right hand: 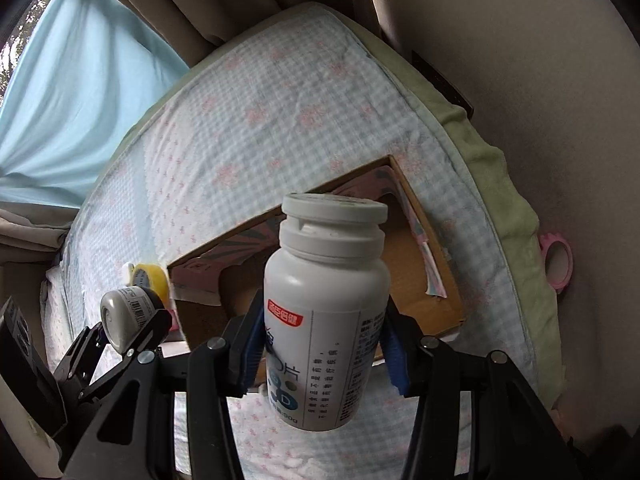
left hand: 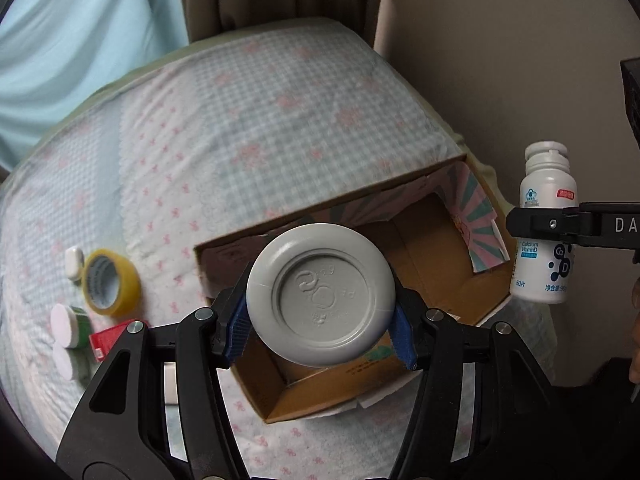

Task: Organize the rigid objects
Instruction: 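Carry both items to the cardboard box and release them inside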

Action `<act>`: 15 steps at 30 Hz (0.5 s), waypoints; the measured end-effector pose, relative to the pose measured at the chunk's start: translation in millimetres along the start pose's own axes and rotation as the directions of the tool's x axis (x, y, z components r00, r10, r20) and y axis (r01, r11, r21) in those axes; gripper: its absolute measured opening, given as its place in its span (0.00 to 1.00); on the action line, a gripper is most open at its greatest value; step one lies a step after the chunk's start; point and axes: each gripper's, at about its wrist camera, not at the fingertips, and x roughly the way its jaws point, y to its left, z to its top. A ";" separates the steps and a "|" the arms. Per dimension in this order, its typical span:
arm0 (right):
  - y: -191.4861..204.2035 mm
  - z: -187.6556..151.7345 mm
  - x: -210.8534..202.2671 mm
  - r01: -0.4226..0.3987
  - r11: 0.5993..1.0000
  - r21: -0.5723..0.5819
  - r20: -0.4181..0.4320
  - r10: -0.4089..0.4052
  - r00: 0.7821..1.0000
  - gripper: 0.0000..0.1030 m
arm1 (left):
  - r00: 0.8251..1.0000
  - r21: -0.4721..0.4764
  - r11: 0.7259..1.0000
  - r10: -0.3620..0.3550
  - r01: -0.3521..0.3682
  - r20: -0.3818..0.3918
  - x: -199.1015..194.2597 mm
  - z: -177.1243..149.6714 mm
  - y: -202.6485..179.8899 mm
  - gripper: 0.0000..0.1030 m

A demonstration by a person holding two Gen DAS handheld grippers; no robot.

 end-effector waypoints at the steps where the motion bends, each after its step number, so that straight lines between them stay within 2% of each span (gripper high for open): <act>1: -5.3 2.0 7.3 0.005 1.000 -0.008 -0.009 -0.005 1.000 0.46 | 1.000 0.013 1.000 0.001 -0.001 -0.024 12.5 1.5 -6.1 0.52; 8: -14.5 15.1 61.6 0.013 0.996 -0.093 -0.080 -0.020 0.997 0.46 | 0.986 0.070 0.997 0.033 -0.021 -0.165 87.7 -3.1 -22.9 0.52; 15: -9.4 14.5 109.3 0.003 0.985 -0.172 -0.187 -0.036 0.982 0.46 | 0.950 0.092 0.994 0.083 -0.058 -0.300 138.9 -11.1 -13.2 0.52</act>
